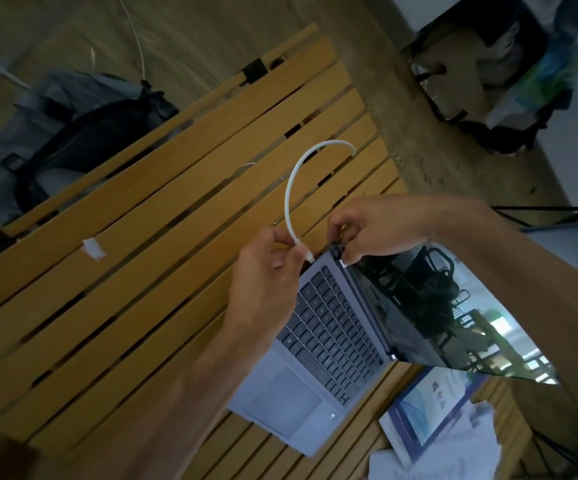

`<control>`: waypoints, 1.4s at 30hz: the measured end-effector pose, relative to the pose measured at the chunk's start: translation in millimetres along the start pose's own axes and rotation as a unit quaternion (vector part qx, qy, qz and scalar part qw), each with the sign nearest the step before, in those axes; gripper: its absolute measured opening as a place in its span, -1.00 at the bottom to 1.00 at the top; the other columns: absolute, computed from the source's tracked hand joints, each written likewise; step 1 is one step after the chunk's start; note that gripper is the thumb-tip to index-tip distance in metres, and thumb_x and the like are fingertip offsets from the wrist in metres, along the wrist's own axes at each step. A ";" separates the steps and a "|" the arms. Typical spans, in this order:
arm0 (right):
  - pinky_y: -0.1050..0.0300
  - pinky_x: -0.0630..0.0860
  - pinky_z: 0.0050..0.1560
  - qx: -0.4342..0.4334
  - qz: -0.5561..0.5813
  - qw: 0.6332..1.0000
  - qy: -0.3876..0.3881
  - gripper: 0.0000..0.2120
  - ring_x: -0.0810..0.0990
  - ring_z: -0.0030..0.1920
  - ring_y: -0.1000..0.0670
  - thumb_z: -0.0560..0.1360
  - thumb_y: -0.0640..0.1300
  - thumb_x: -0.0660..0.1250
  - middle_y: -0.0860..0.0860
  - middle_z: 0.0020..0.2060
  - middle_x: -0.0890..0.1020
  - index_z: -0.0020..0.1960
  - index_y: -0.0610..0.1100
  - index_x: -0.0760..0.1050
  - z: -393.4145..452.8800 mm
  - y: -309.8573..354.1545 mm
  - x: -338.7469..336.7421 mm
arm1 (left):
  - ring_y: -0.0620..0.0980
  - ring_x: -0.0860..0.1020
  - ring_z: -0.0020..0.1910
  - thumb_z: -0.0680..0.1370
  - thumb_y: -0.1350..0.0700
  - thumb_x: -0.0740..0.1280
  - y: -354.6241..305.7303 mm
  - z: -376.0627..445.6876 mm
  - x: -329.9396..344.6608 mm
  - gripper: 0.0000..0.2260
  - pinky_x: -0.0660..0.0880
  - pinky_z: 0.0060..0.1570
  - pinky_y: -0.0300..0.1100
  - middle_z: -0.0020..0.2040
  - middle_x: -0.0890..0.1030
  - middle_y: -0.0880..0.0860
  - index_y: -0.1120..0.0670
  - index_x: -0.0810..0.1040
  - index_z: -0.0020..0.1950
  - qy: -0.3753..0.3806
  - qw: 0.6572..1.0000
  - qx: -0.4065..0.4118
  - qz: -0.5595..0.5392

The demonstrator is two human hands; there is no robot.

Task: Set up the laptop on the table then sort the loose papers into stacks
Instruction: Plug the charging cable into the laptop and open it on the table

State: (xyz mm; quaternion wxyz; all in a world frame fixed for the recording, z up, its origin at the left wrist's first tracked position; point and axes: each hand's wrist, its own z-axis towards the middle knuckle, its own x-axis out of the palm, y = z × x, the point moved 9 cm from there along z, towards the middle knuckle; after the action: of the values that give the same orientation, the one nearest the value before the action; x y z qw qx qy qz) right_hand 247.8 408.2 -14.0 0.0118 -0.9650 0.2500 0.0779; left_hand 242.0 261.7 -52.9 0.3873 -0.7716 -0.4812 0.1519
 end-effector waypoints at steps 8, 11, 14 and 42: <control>-0.09 0.52 0.19 -0.003 -0.022 1.000 -0.001 -0.85 0.61 0.06 0.03 0.49 -0.06 0.44 0.06 0.01 0.66 0.03 0.07 0.54 4.2 3.1 -2.6 | -0.21 0.62 -0.17 0.57 0.09 0.38 -1.1 0.7 0.1 -0.97 0.55 -0.21 -0.33 -0.20 0.65 -0.11 -0.04 0.56 -0.05 -0.005 0.999 0.024 0.026; -0.04 0.52 0.17 -0.003 -0.018 1.000 0.001 -0.85 0.60 0.06 0.02 0.50 -0.07 0.44 0.06 0.01 0.66 0.04 0.05 0.53 4.8 4.7 -2.9 | -0.21 0.56 -0.23 0.56 0.09 0.38 -1.7 1.4 0.0 -0.97 0.47 -0.26 -0.38 -0.22 0.61 -0.10 -0.03 0.56 -0.07 -0.003 0.999 0.036 0.033; -0.05 0.52 0.18 0.000 -0.023 1.000 0.000 -0.83 0.60 0.06 0.02 0.48 -0.08 0.45 0.07 0.00 0.66 0.05 0.04 0.54 7.3 6.5 -4.5 | -0.19 0.57 -0.22 0.56 0.08 0.39 0.2 3.6 -0.4 -0.97 0.47 -0.25 -0.37 -0.22 0.61 -0.09 -0.02 0.56 -0.06 0.005 0.998 0.040 0.042; 0.06 0.48 -0.01 0.005 -0.042 0.999 0.004 -0.89 0.52 0.00 -0.01 0.49 -0.15 0.44 0.03 -0.06 0.57 0.00 -0.03 0.57 32.6 13.8 -8.0 | -0.21 0.58 -0.29 0.55 0.08 0.39 8.3 20.5 -10.9 -0.93 0.45 -0.36 -0.42 -0.28 0.63 -0.10 -0.04 0.60 -0.12 -0.013 0.991 0.039 0.129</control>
State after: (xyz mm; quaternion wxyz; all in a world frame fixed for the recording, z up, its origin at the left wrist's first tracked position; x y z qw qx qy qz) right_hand 229.5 402.0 -44.7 0.0186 -0.9749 0.2099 0.0722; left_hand 229.5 259.7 -74.0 0.3882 -0.8095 -0.3759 0.2298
